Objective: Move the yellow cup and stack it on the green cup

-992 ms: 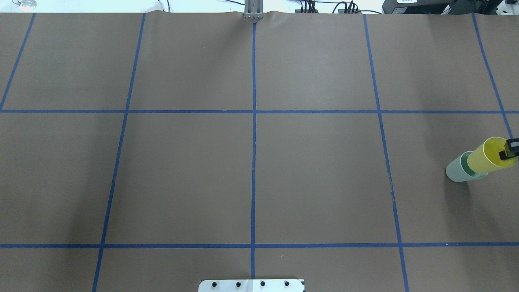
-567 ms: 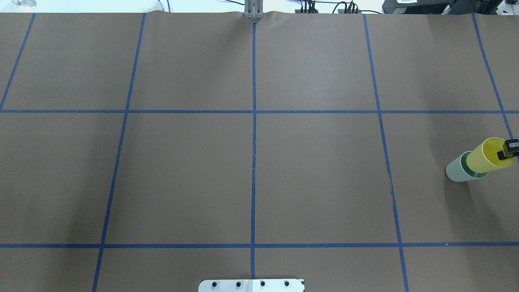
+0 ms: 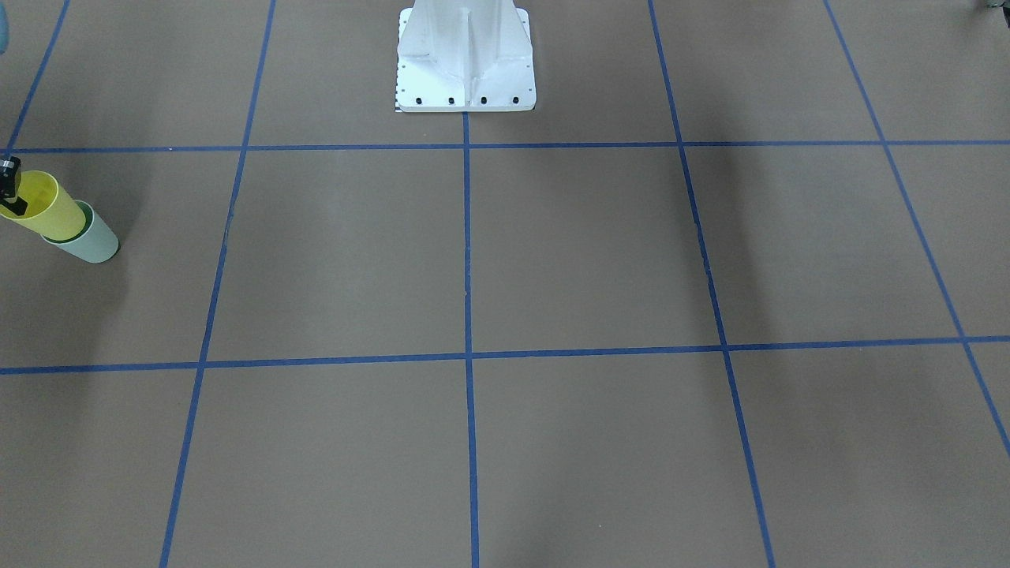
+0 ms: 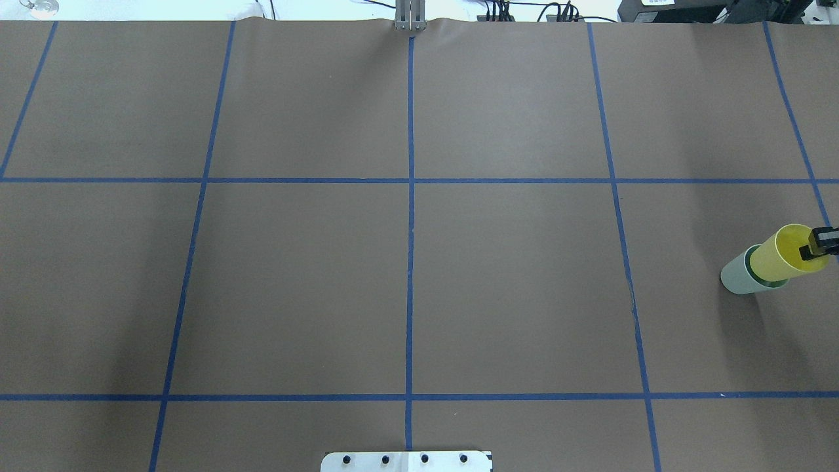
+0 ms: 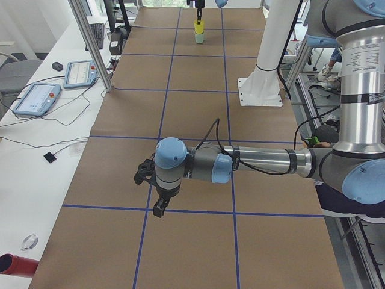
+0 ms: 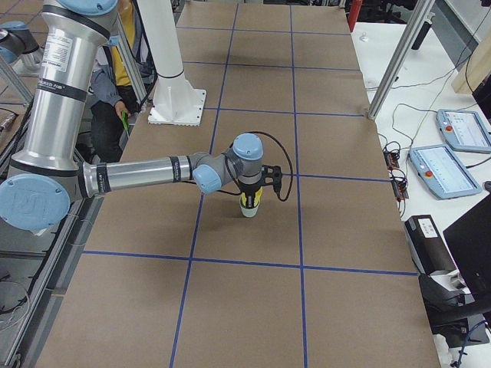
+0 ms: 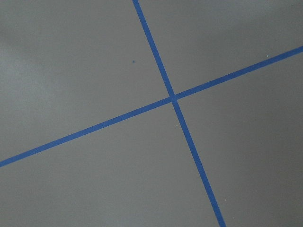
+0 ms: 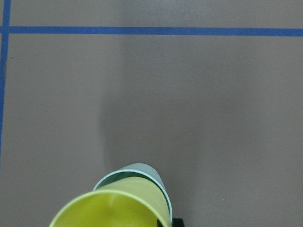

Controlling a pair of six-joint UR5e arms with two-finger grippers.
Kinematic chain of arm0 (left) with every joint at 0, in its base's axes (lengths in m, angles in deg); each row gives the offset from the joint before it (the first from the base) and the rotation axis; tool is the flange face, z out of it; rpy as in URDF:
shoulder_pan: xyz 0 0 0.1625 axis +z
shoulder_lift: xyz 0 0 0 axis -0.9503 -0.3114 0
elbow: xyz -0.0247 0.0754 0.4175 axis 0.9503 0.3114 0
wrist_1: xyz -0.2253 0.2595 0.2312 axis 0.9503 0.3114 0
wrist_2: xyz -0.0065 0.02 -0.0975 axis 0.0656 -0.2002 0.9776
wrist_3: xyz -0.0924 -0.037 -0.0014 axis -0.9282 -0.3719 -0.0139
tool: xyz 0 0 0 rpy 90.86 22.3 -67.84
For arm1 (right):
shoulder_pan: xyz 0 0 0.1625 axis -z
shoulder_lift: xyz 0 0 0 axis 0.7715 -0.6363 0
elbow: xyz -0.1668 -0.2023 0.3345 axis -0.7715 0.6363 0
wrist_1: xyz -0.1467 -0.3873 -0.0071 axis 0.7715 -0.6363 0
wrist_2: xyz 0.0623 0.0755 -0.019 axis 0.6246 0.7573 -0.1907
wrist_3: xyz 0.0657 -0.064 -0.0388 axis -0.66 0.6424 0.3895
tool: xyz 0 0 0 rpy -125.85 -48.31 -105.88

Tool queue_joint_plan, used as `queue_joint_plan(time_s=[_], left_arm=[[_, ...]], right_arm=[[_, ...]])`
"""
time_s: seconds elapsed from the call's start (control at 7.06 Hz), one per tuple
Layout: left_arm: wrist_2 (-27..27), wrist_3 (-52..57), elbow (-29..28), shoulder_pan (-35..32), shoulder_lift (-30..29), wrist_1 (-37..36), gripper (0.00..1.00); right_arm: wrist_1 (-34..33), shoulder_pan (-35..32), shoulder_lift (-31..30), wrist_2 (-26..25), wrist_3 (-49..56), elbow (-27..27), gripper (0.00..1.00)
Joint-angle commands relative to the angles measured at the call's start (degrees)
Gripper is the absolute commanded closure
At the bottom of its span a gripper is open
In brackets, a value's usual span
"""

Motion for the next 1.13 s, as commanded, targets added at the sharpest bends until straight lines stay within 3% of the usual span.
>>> queue_joint_plan(time_s=[0.0, 0.14, 0.28, 0.42, 0.71, 0.99], left_arm=[[0.0, 0.0, -0.1, 0.1, 0.3, 0.0, 0.0], [0.0, 0.0, -0.1, 0.0, 0.3, 0.0, 0.0], [0.0, 0.0, -0.2, 0.0, 0.4, 0.0, 0.0], [-0.1, 0.0, -0.3, 0.0, 0.8, 0.1, 0.0], [0.0, 0.0, -0.5, 0.0, 0.8, 0.1, 0.0], [0.0, 0.0, -0.4, 0.0, 1.3, 0.1, 0.0]], right_arm=[[0.1, 0.5, 0.1, 0.0, -0.3, 0.1, 1.0], [0.0, 0.6, 0.3, 0.1, -0.2, 0.1, 0.88], [-0.1, 1.1, 1.3, 0.0, 0.1, 0.1, 0.29], [-0.1, 2.2, 1.8, -0.2, 1.2, 0.1, 0.0], [-0.1, 2.1, 2.3, -0.6, 1.7, 0.0, 0.0], [-2.8, -3.7, 2.1, -0.6, 9.5, 0.7, 0.0]])
